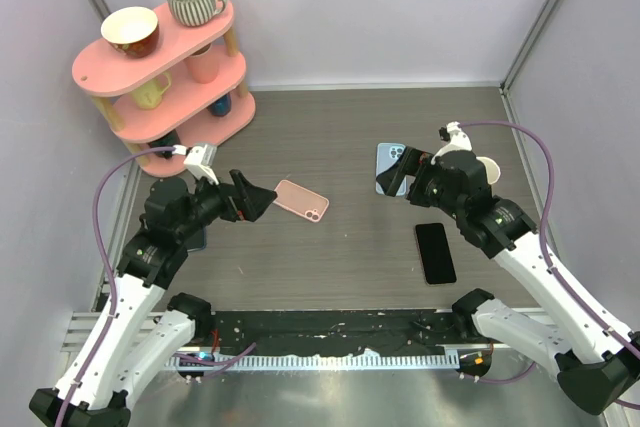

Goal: Put the phone into the phone case

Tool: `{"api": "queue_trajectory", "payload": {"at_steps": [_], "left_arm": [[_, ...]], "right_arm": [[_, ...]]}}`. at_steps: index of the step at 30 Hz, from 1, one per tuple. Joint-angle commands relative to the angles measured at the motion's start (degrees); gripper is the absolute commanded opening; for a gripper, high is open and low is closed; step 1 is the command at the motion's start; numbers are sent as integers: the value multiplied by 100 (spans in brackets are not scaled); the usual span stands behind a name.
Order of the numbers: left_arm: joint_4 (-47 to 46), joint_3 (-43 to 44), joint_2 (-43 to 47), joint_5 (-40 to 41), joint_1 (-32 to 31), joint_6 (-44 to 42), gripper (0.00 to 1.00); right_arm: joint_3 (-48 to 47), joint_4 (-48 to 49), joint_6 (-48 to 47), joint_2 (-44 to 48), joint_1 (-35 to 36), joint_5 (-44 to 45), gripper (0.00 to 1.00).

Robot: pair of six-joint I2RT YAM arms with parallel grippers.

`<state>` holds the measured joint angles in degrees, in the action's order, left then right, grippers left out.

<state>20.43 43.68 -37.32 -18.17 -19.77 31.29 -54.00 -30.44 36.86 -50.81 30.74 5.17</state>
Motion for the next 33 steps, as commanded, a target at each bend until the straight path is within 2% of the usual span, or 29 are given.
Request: {"api": "queue_trajectory", "payload": {"at_steps": [1,5,8,9,10,12,13,14,16,18,21,24,26,31,33], "left_arm": [[-109,-26,41,174,8,-26,100],[-65,-9,-38,305,8,-79,100],[163,53,-144,918,8,-184,100],[398,79,-196,1225,8,-211,100],[584,184,-284,2125,8,-220,100],[1345,403,-748,3017,17,-115,100],[1611,700,-942,3726,34,-97,100],[1831,851,-1370,3890,61,-114,100],[2289,1219,-1733,3971,331,-105,100],[2483,1362,-2208,3717,613,26,99],[2431,1433,-2795,3102,1464,298,96],[2457,1607,-3401,2890,1948,291,95],[2597,1775,-3693,3291,2160,229,99],[2379,1995,-4151,3031,2408,-551,100],[2396,1978,-4291,3431,2408,-764,100]], "right_arm": [[21,222,-3,185,2,28,99],[65,222,-21,317,2,107,100],[73,222,-65,413,-7,72,100],[65,222,-91,440,2,46,100],[65,222,-109,466,2,37,100],[82,240,-223,554,2,2,100],[152,275,-232,598,2,-7,100],[205,353,-241,694,2,-7,100],[354,442,-162,782,2,-7,100],[434,556,22,905,2,19,100],[574,697,207,1028,2,-16,100],[662,662,321,1064,2,2,100],[680,609,260,1090,2,-59,100],[680,697,-406,1196,2,-130,100],[663,741,-741,1336,-7,-261,100]]}}
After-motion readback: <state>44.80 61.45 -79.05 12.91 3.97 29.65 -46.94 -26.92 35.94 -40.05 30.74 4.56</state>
